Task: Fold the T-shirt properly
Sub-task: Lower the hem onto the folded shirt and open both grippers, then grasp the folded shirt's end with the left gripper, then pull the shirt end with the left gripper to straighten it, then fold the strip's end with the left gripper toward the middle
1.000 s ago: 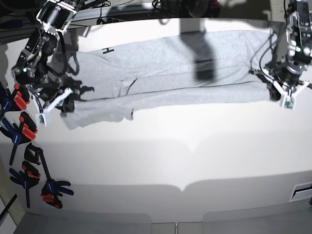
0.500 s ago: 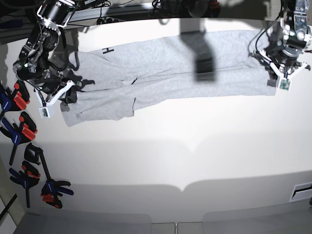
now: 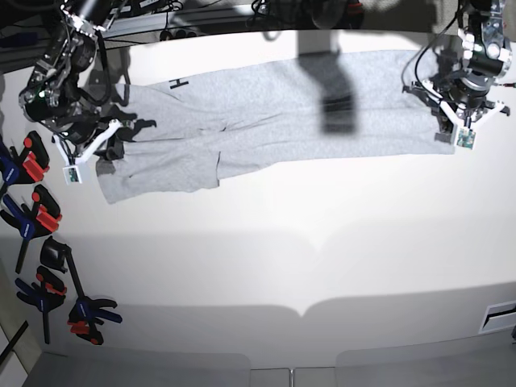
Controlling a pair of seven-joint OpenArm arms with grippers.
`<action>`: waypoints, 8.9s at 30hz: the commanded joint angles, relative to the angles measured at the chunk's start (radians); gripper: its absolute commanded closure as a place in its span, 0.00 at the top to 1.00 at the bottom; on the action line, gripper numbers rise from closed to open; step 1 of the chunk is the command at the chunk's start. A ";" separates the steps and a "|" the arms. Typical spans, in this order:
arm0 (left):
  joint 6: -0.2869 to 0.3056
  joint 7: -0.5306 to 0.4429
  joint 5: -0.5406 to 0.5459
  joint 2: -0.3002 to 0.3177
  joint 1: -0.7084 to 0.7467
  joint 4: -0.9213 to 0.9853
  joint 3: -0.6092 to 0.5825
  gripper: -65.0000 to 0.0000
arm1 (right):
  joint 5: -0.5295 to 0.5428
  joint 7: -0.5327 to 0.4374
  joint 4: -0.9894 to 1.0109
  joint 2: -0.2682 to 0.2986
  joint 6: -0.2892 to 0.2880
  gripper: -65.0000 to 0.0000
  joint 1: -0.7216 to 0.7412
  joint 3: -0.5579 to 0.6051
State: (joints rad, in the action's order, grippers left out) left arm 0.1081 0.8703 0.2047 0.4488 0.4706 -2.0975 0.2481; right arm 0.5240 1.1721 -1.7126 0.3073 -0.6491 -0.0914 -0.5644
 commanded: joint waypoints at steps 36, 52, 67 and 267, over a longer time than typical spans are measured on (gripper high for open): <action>-0.011 0.125 -0.092 0.014 0.076 -0.021 0.008 0.46 | 0.105 0.090 -0.019 0.017 0.064 0.41 -0.010 -0.006; 0.010 0.153 0.061 0.135 -0.084 0.103 0.033 0.46 | 0.420 0.090 -0.112 0.019 -0.036 0.41 0.016 -0.007; 0.357 0.297 0.742 0.146 -0.157 0.594 0.394 0.46 | 0.423 0.119 -0.229 0.019 -0.036 0.41 0.016 -0.075; 0.558 0.269 0.982 -0.251 -0.302 0.285 -0.098 0.68 | 0.359 0.128 -0.244 0.017 -0.029 0.70 0.107 -0.077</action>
State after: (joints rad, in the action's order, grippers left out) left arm 0.6594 1.1522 1.1587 0.1944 0.1791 -1.7950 0.1474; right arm 0.8654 1.3231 -1.9396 0.3096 -0.6739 0.0029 -0.6369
